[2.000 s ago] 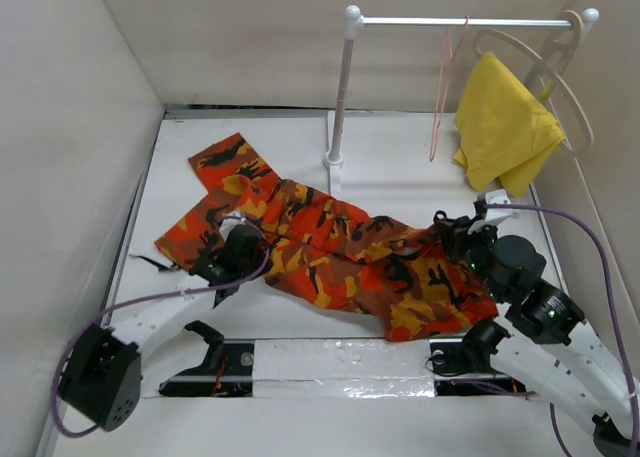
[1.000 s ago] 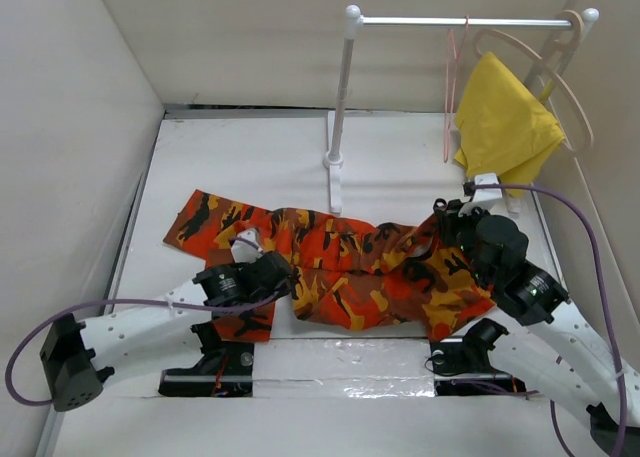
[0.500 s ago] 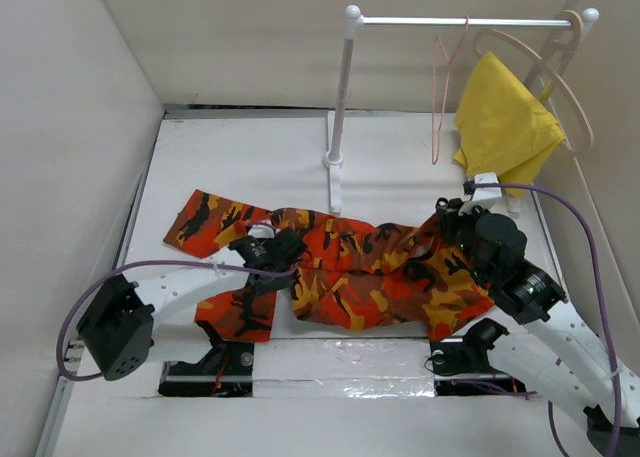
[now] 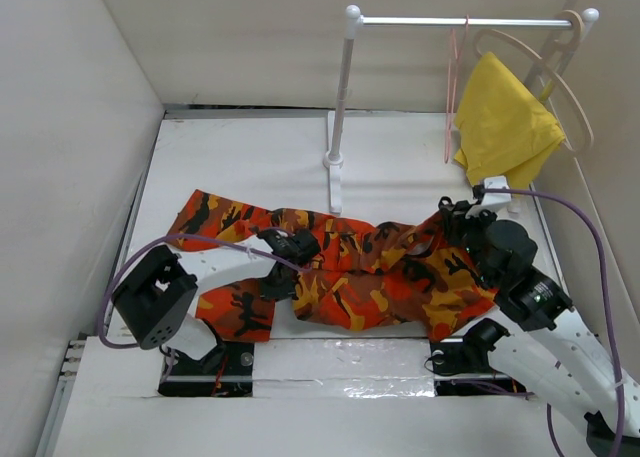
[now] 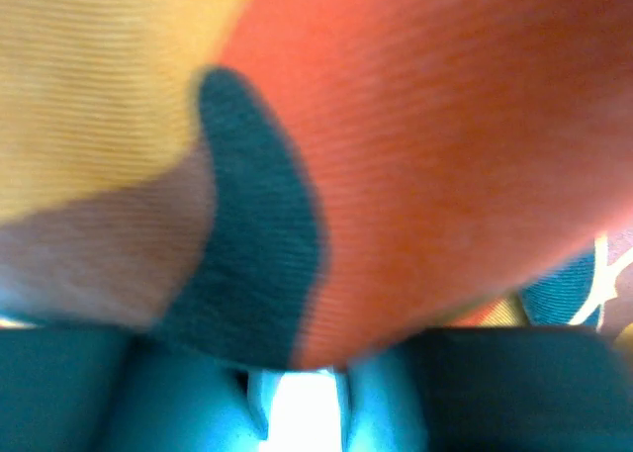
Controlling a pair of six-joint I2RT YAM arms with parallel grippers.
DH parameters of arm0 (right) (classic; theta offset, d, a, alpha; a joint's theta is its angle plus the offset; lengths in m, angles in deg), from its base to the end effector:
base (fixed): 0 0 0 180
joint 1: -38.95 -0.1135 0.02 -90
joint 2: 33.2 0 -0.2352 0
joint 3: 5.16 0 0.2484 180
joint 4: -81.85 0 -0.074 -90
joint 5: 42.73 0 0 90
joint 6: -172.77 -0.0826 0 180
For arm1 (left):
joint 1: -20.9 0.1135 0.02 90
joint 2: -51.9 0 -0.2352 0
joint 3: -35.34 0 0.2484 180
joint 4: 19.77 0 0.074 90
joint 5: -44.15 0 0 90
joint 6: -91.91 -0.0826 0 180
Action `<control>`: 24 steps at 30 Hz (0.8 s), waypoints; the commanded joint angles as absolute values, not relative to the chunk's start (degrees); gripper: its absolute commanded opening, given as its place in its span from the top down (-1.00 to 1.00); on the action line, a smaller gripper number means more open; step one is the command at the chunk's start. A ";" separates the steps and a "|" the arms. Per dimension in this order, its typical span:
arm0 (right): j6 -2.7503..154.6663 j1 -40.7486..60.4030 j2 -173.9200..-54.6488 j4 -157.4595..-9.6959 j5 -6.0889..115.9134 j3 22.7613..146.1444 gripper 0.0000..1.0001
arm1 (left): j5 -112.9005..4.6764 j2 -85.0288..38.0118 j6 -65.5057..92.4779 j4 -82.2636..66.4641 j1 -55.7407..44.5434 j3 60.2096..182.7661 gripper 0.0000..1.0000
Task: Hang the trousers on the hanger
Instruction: Flatten out the trousers at the center of the board.
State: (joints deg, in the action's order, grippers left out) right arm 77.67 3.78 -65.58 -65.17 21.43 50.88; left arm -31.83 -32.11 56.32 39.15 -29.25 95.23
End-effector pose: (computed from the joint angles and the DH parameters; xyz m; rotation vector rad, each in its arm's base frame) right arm 0.1804 0.0830 0.3151 -0.1202 1.7146 0.1298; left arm 0.1697 -0.1721 0.0929 -0.1283 2.8704 0.0779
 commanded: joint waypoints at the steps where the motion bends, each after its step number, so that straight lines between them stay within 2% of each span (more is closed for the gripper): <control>1: 78.47 4.24 -65.37 -71.08 22.57 50.22 1.00 | -31.88 -33.26 55.08 41.93 -29.28 97.57 0.72; 3: 78.64 4.24 -65.20 -71.08 22.66 50.21 1.00 | -31.26 -34.49 54.82 42.10 -29.28 97.83 1.00; 8: 78.64 4.24 -64.67 -70.81 22.75 50.83 1.00 | -24.61 -29.59 53.59 43.33 -24.11 101.25 1.00; 11: 78.38 4.24 -64.49 -70.11 22.05 51.71 1.00 | -17.84 -22.74 50.27 45.44 -19.28 109.59 1.00; 15: 77.68 4.24 -63.53 -68.71 19.85 52.41 1.00 | -12.73 -16.85 42.44 40.37 -10.49 118.04 1.00; 20: 75.14 4.24 -64.58 -66.78 11.51 50.48 1.00 | -0.34 -17.62 36.28 33.59 -1.89 123.57 1.00; 24: 71.36 4.24 -63.18 -66.59 5.01 47.41 1.00 | 3.63 -18.94 31.35 26.65 6.81 128.76 1.00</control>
